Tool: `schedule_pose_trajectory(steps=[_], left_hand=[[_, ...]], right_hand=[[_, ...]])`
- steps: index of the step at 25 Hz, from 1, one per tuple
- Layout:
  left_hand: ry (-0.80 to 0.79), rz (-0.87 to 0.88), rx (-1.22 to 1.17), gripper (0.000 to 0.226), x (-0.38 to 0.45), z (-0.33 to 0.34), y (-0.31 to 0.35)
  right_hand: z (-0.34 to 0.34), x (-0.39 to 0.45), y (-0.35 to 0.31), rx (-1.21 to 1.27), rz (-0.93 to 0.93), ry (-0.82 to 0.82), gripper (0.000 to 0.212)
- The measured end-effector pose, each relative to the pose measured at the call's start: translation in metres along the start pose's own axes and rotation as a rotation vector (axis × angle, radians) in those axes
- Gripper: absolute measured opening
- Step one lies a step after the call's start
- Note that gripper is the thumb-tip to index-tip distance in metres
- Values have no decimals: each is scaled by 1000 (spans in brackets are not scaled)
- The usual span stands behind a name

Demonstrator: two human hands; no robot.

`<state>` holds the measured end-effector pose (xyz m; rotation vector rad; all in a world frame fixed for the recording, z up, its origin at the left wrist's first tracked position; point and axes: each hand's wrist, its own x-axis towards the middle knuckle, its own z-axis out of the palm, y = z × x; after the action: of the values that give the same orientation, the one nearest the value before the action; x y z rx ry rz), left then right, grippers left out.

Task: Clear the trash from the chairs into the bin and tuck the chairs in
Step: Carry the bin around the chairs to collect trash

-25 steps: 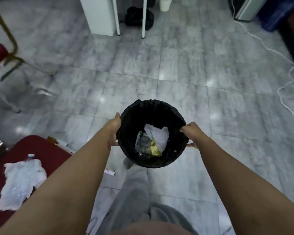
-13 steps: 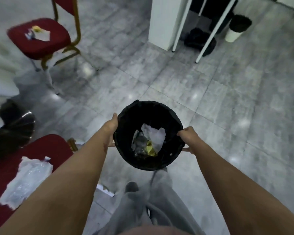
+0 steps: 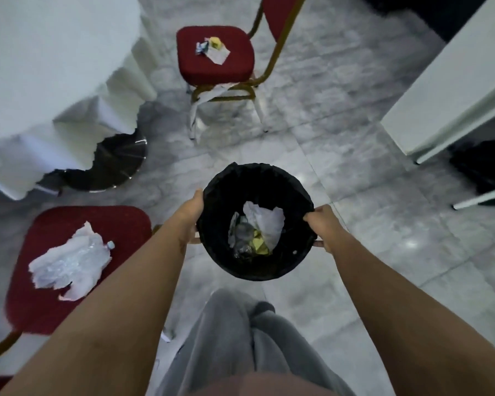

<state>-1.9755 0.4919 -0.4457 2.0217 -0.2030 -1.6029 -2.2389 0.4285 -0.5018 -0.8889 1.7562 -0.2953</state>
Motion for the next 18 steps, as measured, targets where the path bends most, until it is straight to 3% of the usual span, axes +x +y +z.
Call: schedule_pose_trajectory(steps=[7,13,18], left_hand=[[108,-90,-249,61,70,-26,72],[147,-129,-371,57,121,-59,146],[208,-170,-516,69,163,-73,179]], right_hand=[[58,112,-125,-255,-87,-116,29],[121,182,-220,-331,-103,-202,25],[166,235,-275,-476,-144,-245,25]])
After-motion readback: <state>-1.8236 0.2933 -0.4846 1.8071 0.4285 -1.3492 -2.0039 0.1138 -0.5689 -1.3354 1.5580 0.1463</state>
